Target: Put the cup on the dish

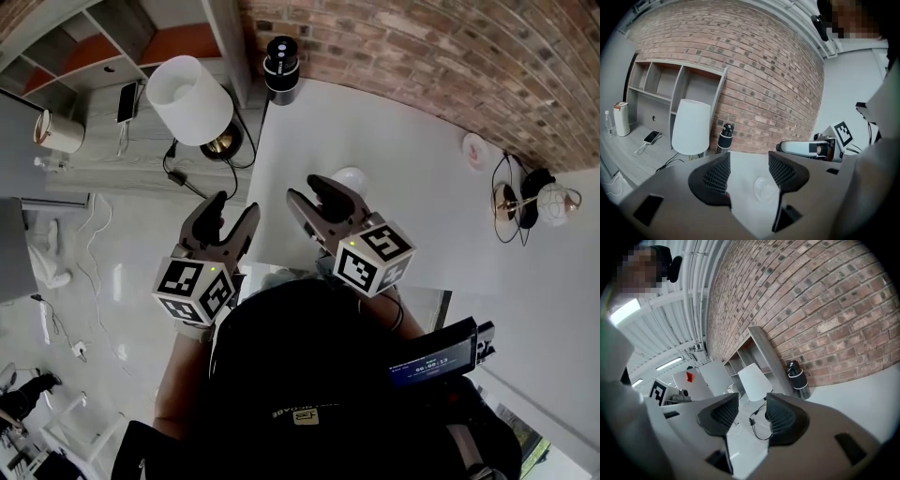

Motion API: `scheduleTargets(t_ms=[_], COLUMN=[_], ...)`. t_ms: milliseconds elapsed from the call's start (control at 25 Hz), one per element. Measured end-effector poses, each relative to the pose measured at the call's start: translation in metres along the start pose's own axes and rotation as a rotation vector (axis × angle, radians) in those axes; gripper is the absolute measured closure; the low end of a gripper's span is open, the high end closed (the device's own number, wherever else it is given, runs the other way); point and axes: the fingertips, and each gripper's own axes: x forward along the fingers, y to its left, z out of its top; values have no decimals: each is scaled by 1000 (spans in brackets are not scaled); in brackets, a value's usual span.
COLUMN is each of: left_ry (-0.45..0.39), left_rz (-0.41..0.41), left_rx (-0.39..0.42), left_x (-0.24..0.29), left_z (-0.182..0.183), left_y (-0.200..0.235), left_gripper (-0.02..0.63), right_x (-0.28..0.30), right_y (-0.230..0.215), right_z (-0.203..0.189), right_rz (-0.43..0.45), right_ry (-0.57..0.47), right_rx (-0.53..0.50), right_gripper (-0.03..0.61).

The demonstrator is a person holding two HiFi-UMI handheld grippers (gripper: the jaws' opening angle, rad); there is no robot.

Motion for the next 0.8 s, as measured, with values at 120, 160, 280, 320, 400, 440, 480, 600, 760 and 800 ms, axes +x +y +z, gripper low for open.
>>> scheduleTargets(t_ms=[120, 160, 280, 320, 400, 440, 480, 600, 760, 800], left_ry=[-13, -22, -43, -49, -61, -65, -67, -68, -75, -80], left_rz=[9, 12, 20, 25, 41, 58, 82, 151, 155, 152], left_rx=[-27, -49, -111, -126, -144, -146, -148, -161, -174, -171], left_x=[-3, -4, -8, -9, -13, -15, -17, -22, -22, -22], left_z=[2, 4, 8, 8, 9, 8, 8, 5, 5, 5], left_y=[-7, -8, -8, -8, -6, -5, -2, 4, 0, -2], left_gripper=[353, 377, 394, 400, 455, 481, 528, 607, 607, 607], right_x=[-4, -4, -6, -6, -8, -9, -10, -12, -15, -16], right_y=[3, 4, 7, 7, 8, 8, 8, 9, 9, 9], right_z=[1, 2, 5, 6, 6, 6, 5, 2, 2, 2], right_rz=[21, 27, 39, 42, 45, 46, 48, 60, 72, 72], right_ry=[-2, -3, -7, -8, -8, -8, -7, -3, -4, -6], right_rx=[-14, -18, -26, -28, -32, -34, -37, -71, -83, -79], right_gripper=[390, 390, 390, 390, 390, 390, 390, 391, 391, 391])
